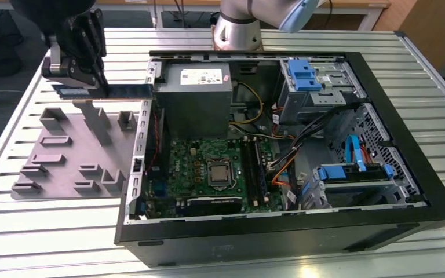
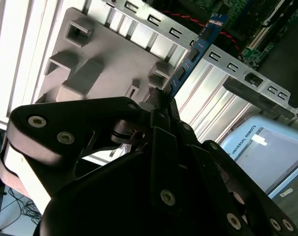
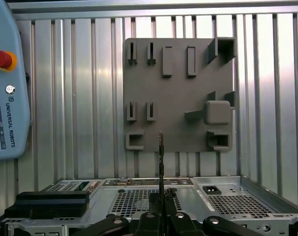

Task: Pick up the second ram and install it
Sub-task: 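Pick up the second ram and move it above second insertion slot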

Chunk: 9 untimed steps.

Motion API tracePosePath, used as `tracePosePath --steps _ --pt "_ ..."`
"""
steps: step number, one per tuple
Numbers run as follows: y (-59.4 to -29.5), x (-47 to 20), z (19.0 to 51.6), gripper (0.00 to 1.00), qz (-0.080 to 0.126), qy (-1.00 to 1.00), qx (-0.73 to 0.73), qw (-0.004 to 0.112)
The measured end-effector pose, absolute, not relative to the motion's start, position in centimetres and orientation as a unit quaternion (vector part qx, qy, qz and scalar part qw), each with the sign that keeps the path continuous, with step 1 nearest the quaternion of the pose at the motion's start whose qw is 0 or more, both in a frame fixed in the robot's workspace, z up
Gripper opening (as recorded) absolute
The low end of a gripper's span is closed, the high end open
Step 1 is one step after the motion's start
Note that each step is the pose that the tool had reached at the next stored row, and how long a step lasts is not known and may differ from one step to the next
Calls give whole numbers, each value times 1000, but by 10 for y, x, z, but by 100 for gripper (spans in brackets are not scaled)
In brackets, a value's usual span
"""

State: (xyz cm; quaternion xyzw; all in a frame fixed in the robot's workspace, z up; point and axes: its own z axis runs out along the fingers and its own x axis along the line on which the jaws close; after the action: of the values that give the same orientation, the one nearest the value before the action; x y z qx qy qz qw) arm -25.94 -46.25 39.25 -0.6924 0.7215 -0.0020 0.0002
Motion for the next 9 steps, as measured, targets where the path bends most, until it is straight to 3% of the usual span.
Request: tracePosePath --steps 9 --pt "-462 -250 393 14 -2 721 -692 0"
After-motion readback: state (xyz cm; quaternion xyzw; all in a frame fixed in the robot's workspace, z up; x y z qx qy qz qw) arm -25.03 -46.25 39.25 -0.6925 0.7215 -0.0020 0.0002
